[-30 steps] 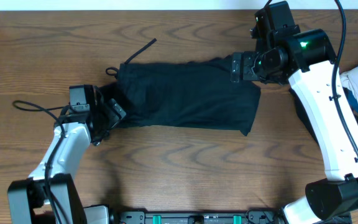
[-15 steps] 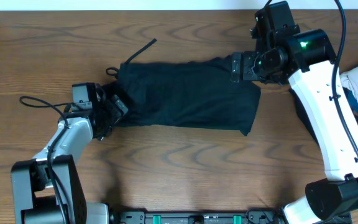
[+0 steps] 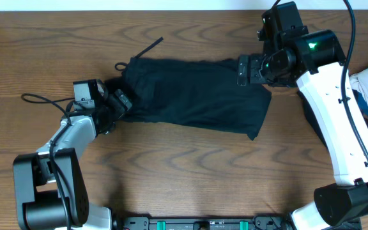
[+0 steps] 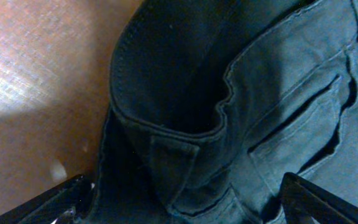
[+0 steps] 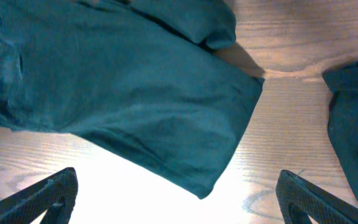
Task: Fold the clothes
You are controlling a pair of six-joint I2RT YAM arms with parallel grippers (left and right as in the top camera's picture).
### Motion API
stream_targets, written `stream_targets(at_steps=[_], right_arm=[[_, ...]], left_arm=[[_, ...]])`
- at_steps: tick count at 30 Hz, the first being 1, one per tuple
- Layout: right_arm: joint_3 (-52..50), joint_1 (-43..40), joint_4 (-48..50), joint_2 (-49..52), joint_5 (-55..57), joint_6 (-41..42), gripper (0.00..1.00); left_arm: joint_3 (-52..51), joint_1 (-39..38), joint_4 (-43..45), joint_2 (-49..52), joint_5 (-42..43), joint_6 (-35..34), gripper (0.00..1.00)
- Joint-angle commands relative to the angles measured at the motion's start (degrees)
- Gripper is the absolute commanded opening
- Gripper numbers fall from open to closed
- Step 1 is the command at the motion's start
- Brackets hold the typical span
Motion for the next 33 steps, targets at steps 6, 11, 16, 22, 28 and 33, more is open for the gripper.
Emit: stream_targets(at_steps=[6, 11, 16, 22, 28, 33], right_arm=[[-0.42, 0.00, -0.46, 0.13, 0.17, 0.20, 0.99], [-0.42, 0.00, -0.46, 0.13, 0.17, 0.20, 0.99], [-0.42, 0.00, -0.46, 0.13, 0.17, 0.20, 0.99], [-0.44, 0.00, -0.52, 0.13, 0.17, 0.20, 0.99], [-0.44, -0.02, -0.70, 0.13, 0.20, 0.17, 0.99], [-0.44, -0.02, -1.07, 0.13, 0.20, 0.17, 0.99]], left_arm=[[-2.51, 0.02, 0.74, 4.98, 1.84, -0.26, 0.79], [-2.51, 0.02, 0.79, 4.98, 1.81, -0.07, 0.61], [-2.51, 0.02, 1.40, 4.98, 1.81, 0.33, 0.44], [-2.51, 0.04, 2.49, 4.96, 1.81, 2.84, 0.12], [-1.90, 0.02, 3.30, 4.04, 1.81, 5.60, 0.06], [-1.11, 0.02, 3.26, -0.79, 1.84, 9.05, 0.06]])
